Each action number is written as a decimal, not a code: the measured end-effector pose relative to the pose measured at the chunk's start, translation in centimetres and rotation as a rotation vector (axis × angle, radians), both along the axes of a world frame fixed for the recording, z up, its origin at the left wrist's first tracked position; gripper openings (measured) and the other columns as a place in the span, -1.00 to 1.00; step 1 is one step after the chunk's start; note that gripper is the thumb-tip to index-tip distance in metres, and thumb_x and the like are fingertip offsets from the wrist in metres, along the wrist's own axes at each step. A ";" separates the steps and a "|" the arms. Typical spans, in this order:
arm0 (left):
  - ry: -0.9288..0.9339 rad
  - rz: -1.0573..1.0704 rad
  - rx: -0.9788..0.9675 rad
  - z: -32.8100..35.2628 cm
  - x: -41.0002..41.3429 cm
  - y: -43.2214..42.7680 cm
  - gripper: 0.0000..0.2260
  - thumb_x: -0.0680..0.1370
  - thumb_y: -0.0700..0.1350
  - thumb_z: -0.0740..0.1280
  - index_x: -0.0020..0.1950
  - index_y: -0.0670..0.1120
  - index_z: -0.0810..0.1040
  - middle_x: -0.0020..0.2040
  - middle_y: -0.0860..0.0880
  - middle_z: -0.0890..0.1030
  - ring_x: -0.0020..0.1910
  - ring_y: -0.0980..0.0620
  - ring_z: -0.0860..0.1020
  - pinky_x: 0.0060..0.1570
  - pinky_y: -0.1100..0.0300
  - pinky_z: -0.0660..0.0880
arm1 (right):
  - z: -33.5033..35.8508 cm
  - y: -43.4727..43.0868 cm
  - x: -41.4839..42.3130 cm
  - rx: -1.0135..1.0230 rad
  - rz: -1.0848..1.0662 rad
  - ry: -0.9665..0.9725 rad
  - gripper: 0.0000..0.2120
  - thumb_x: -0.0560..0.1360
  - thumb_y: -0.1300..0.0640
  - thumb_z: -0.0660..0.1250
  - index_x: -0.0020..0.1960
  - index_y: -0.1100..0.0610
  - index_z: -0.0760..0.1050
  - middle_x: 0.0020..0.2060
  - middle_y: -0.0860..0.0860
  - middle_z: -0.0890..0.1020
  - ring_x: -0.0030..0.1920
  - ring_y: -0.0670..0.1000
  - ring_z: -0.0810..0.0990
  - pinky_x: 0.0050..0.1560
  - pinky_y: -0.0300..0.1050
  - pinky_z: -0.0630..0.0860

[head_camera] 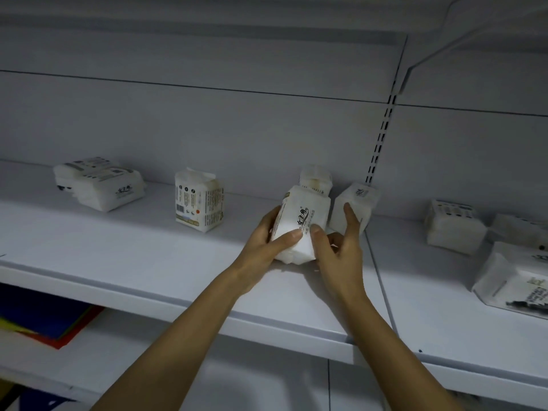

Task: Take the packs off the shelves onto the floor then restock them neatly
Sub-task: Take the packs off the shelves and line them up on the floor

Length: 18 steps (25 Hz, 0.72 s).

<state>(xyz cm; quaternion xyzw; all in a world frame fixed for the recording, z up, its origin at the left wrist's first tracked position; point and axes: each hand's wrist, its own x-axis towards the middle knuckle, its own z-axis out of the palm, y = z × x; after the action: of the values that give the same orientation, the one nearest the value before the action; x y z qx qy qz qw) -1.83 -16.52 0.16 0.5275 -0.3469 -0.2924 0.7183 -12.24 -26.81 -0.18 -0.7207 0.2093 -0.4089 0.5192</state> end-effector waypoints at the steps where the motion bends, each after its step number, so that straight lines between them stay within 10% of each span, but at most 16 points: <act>1: -0.017 -0.021 0.001 0.1 -0.2 0.1 -0.46 0.42 0.02 0.42 0.39 0.03 0.39 0.24 0.00 0.59 0.19 -0.06 0.58 0.02 -0.05 0.58 | 0.1 0.0 -0.1 0.018 0.028 0.002 -0.36 0.53 -0.05 0.33 0.51 -0.13 0.11 -0.26 -0.08 0.62 -0.19 -0.05 0.65 -0.10 0.02 0.63; 10: 0.004 0.525 0.076 -0.1 -1.5 0.6 -0.10 0.29 0.46 0.31 0.49 0.02 0.18 0.40 -0.02 0.40 0.32 0.03 0.43 0.34 -0.05 0.38 | 1.2 0.4 -0.7 0.285 0.086 -0.073 -0.72 0.55 0.06 0.32 0.14 0.14 0.31 -0.32 0.14 0.61 -0.45 0.15 0.57 -0.44 0.16 0.58; 15: -0.156 0.302 0.129 -0.9 -2.8 1.0 -0.32 0.32 -0.13 0.59 0.30 0.19 0.32 0.19 0.14 0.56 0.13 0.16 0.59 -0.03 0.12 0.61 | 1.4 0.0 -0.5 0.264 0.010 -0.019 -0.71 0.57 -0.04 0.28 -0.11 0.20 0.42 -0.34 0.09 0.61 -0.42 -0.06 0.57 -0.41 -0.15 0.51; 18: -0.225 0.387 0.146 -1.2 -1.9 1.1 -0.36 0.39 -0.12 0.54 0.38 0.05 0.33 0.17 0.10 0.59 0.12 0.16 0.59 0.02 0.19 0.59 | 1.2 -0.2 -0.5 0.259 -0.031 -0.053 -0.63 0.58 -0.05 0.26 -0.27 0.20 0.38 -0.40 -0.01 0.53 -0.49 -0.25 0.47 -0.44 -0.40 0.38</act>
<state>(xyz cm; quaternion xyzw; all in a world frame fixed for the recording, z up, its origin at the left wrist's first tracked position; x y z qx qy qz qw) -3.76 -15.42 -1.02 0.6640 -0.2952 -0.1129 0.6777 -12.77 -27.02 1.06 -0.6332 0.2577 -0.4056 0.6068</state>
